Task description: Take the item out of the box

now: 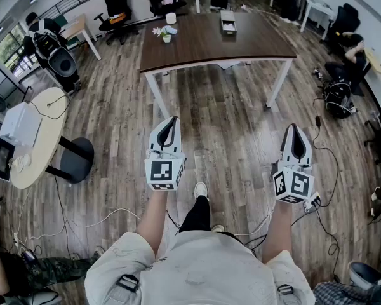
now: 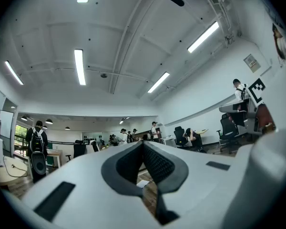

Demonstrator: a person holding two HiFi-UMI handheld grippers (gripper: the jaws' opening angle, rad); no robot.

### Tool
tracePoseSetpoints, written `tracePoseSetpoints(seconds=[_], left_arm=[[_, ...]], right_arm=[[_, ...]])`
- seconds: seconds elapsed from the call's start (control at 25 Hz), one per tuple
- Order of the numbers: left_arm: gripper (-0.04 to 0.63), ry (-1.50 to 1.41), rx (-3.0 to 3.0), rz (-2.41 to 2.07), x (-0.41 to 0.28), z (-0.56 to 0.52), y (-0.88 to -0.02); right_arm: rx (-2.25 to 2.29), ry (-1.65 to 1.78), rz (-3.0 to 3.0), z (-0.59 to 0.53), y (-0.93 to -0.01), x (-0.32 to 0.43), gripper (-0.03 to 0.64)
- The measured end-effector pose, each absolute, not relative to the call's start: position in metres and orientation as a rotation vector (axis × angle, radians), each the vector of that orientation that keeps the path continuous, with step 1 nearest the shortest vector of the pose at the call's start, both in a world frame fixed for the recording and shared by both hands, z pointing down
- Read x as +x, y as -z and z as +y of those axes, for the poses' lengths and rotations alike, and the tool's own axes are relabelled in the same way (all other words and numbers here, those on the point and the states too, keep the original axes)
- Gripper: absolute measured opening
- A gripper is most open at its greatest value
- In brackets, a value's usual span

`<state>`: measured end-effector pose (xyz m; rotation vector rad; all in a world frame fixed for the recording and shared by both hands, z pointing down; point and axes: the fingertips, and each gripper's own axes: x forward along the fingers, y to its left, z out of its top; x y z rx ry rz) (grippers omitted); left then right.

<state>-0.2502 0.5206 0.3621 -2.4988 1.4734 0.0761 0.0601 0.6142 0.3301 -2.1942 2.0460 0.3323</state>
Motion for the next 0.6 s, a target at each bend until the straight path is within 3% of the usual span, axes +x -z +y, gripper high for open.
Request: tracePoseSetpoints(seconds=[0.6], left_arm=[[0.002,-0.096,-2.514,1.476,-0.244,0.551,-0.363]], right_arm=[[-2.154,-0.282,2.045,0.635,-0.335,0.056,0.000]])
